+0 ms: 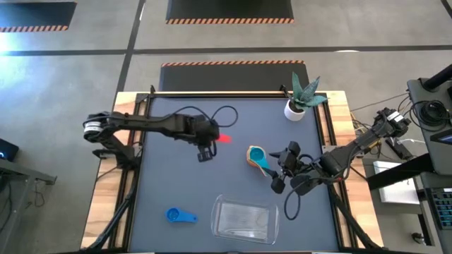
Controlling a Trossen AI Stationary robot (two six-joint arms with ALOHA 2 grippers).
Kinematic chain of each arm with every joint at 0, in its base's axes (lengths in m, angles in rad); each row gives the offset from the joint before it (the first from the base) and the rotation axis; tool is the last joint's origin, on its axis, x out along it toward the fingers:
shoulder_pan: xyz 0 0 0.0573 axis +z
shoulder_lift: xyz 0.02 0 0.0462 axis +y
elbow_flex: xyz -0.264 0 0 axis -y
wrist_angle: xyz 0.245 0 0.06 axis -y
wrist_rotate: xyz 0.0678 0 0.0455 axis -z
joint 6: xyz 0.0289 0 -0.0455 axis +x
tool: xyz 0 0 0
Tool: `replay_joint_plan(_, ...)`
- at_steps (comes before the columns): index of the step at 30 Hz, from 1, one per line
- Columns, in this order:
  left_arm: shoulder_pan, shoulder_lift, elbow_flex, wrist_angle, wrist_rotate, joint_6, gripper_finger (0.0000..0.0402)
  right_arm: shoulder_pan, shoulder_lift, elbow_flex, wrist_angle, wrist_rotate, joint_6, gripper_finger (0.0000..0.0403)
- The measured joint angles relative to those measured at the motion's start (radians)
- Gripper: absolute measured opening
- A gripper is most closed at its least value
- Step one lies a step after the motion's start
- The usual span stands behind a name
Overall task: Nest measuring cups in basket
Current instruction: Stack the orange measuring cup on top of the light blue measuring cup
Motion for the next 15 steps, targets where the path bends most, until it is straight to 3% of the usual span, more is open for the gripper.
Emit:
replay_joint_plan(5, -0.028, 0.043, 0.076, 0.011, -0.003, 0.007, 0.0001, 0.000, 0.000, 0.002, 0.000, 0.011, -0.006, 0.0274)
replay_joint_plan(15, -0.065, 0.103, 0.093, 0.091, 0.038, 0.021, 0.0000, -0.024, 0.002, -0.001, 0.059, 0.092, -0.114, 0.0274)
